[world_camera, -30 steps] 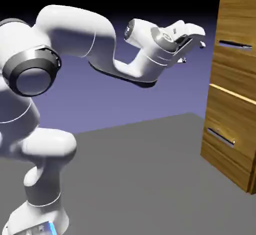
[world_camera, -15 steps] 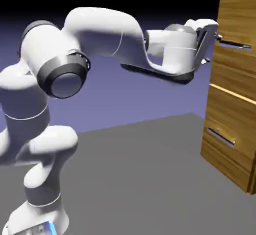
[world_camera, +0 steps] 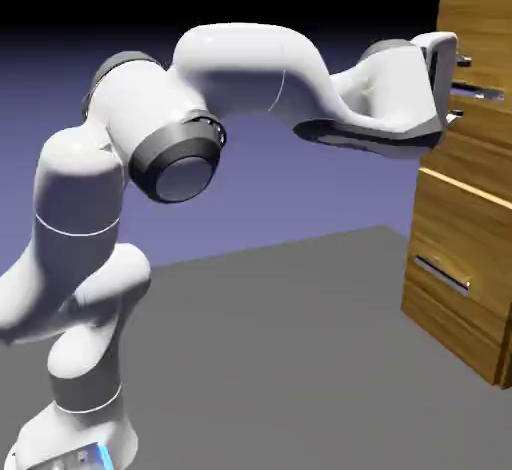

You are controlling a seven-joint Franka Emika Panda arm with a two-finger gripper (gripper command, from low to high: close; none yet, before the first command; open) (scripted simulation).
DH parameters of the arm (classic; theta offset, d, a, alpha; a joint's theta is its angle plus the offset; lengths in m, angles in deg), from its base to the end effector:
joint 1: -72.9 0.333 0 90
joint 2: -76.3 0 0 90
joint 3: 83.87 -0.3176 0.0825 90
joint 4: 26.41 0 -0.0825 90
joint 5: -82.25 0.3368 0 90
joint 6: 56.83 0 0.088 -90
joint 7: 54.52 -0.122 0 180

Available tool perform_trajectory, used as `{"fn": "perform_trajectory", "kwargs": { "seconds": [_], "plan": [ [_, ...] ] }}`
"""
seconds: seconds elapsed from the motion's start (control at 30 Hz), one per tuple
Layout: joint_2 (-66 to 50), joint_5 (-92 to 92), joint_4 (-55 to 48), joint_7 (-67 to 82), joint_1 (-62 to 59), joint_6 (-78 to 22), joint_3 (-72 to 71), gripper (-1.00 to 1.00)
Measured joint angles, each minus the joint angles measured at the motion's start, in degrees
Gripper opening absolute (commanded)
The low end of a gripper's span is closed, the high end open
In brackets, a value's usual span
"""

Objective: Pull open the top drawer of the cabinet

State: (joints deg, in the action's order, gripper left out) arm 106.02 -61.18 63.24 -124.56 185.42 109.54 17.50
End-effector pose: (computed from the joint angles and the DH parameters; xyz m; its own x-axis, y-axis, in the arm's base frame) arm 0.6053 -0.0132 0.6053 -0.0049 0.7035 0.7107 -0.0041 -0.7107 0.7035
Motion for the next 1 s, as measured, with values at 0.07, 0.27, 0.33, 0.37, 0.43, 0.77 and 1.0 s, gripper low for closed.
{"fn": "perform_trajectory", "kwargs": {
  "seconds": [0.07, 0.27, 0.33, 0.37, 0.43, 0.77, 1.0],
  "plan": [
    [1.8, 1.4, -2.6, 2.9, 4.2, 0.0, 3.1, 0.0],
    [-0.5, -0.5, 1.5, -0.6, -1.4, -0.3, -1.1, -1.0],
    [-1.8, -1.6, 4.1, -2.8, -5.5, -0.5, -4.4, -1.0],
    [-2.4, -2.1, 5.3, -3.8, -7.6, -0.6, -6.1, -1.0],
    [-3.2, -2.9, 7.6, -5.3, -11.7, -0.8, -9.7, -1.0],
    [-2.2, -3.5, 18.9, -6.5, -32.5, -2.8, -29.2, -1.0],
    [3.8, -1.0, 29.3, -2.3, -47.0, -5.2, -43.3, -1.0]
  ]
}}
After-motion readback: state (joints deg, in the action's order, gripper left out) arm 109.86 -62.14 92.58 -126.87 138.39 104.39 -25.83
